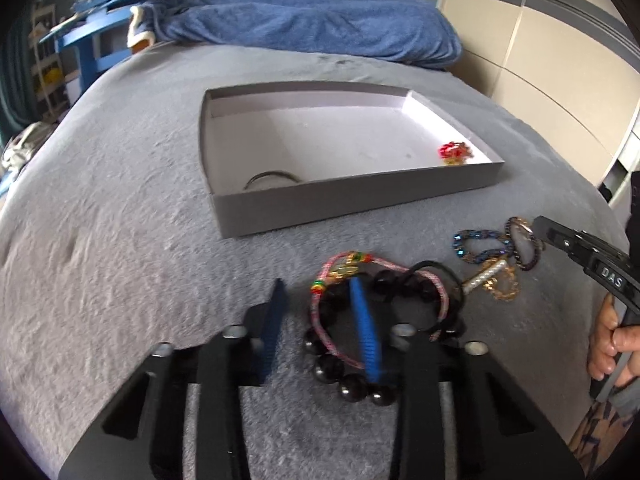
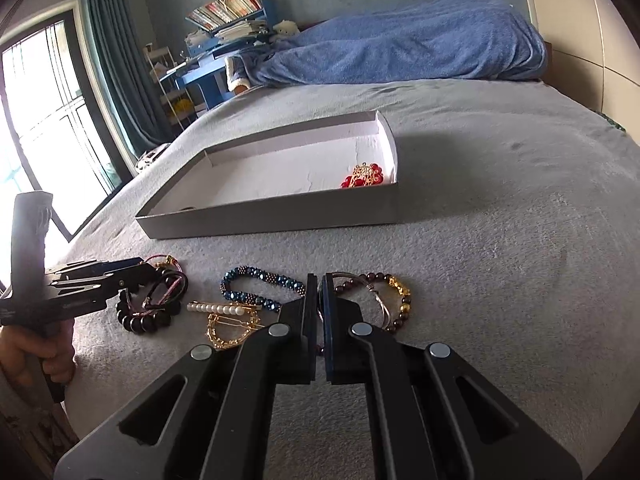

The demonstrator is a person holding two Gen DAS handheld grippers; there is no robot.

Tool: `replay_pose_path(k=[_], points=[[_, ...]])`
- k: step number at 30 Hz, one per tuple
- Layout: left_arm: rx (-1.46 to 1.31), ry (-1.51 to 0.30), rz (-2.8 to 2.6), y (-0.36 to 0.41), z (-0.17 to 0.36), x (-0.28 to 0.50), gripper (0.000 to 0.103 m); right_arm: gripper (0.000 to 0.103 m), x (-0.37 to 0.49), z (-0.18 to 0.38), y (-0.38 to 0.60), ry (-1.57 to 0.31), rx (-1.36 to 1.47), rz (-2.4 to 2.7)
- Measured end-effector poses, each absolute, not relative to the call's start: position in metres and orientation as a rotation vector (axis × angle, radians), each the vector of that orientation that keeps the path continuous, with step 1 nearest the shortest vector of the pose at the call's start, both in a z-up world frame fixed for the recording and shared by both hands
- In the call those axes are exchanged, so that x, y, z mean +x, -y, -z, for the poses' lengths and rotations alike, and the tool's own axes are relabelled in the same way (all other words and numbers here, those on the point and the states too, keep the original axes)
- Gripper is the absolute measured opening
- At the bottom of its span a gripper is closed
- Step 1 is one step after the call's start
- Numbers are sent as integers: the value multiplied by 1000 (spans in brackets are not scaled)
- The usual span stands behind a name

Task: Organize jewelry
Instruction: 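Grasp the pink cord bracelet with the left tool, then lift the pink bracelet with the left tool while the right tool grasps a silver ring bangle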

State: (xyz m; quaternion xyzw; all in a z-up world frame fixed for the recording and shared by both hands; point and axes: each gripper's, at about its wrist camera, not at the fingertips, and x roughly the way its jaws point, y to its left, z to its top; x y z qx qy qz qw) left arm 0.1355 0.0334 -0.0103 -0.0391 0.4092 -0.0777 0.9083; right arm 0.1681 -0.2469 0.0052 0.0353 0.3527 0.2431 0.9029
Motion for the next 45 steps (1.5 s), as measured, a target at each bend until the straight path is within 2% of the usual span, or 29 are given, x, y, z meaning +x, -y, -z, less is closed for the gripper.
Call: replay_pose_path(k=[1,2,3,13,20,23,25,30,41,42,43,45], points=[[-68,-836,162,-31,8,134,19,2,168,-6,247,-726,74,-503],[-60,-826,159,-30,6,133,10,2,167,-6,248,-723,75,-503],[-58,-819,157,-29,4,131,6,2,167,-7,248,-721,76,-503],[-65,-705,203,-28,-40,111,6,0,157,-21,248,-658,80,-513],[-77,-634,198,-34,-72,104,6,0,161,-18,255,-689,104,-491],[-79,-612,193,-37,-82,100,6,6,164,-13,257,-707,107,-472],[-82,-603,190,-40,-86,99,6,16,164,-12,258,-712,103,-464],[-88,-595,175,-46,-88,96,6,33,160,-9,250,-721,53,-458],[-142,-649,120,-72,-58,85,6,33,153,-3,232,-732,-44,-473],[-146,-654,117,-74,-55,84,6,36,154,-3,233,-733,-36,-466],[-148,-661,112,-76,-51,82,6,46,156,-2,236,-741,-25,-455],[-153,-673,105,-79,-45,80,6,54,159,1,238,-757,-10,-450]])
